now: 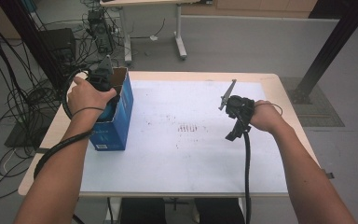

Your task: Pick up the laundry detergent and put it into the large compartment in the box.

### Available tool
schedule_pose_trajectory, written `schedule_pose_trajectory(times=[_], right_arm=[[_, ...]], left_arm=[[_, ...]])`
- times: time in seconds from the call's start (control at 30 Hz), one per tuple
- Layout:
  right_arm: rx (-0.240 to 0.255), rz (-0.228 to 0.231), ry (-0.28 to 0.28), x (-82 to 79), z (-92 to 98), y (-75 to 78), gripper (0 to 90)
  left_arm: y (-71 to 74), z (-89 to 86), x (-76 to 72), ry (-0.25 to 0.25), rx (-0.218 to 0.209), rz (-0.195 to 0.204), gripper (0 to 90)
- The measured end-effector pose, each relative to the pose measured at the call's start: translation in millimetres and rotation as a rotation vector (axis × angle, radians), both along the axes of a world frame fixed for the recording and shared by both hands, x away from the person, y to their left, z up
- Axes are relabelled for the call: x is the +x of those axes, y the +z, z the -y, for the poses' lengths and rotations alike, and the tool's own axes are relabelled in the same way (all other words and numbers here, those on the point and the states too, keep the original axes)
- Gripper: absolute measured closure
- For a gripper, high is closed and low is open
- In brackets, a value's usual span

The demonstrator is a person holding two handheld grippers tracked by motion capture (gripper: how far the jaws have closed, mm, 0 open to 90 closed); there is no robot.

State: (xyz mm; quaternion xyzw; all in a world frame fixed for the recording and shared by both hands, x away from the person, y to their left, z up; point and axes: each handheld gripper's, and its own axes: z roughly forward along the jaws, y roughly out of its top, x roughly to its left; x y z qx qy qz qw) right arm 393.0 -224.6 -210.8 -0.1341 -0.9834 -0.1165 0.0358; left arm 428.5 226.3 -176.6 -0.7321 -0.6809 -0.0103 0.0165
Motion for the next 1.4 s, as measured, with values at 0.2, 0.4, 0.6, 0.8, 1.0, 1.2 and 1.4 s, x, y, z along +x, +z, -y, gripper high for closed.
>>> schedule_pose_trajectory(times=[0.2, 0.4, 0.6, 0.8, 1.0, 1.2, 1.4], right_arm=[[0.003, 0.001, 0.003, 0.0, -0.8, 0.0, 3.9], [0.001, 0.003, 0.005, -0.3, -1.8, 0.3, 4.0], [-0.002, 0.001, 0.004, 0.3, -2.2, 0.3, 4.0], [0.0, 0.001, 0.004, 0.1, -2.3, -0.2, 3.8], [0.003, -0.004, 0.005, 0.8, -2.3, -1.9, 4.1], [0.003, -0.002, 0.006, 0.6, -2.5, -2.8, 4.0], [0.004, -0.004, 0.005, 1.2, -2.4, -4.0, 4.0]], left_arm=[[-0.2, -1.6, -0.7, 0.004, -0.005, 0.003, 37.5], [-0.1, -1.7, -0.7, 0.003, -0.006, 0.002, 37.5], [0.0, -2.6, -0.5, 0.003, -0.008, 0.001, 37.4], [-0.3, -2.8, -0.7, -0.002, -0.008, 0.004, 37.4], [0.1, -4.1, -1.5, -0.003, -0.014, 0.009, 36.4], [-1.0, -3.8, -2.7, 0.002, -0.008, 0.012, 30.7], [0.2, -4.1, -2.1, -0.001, -0.006, 0.007, 29.4]])
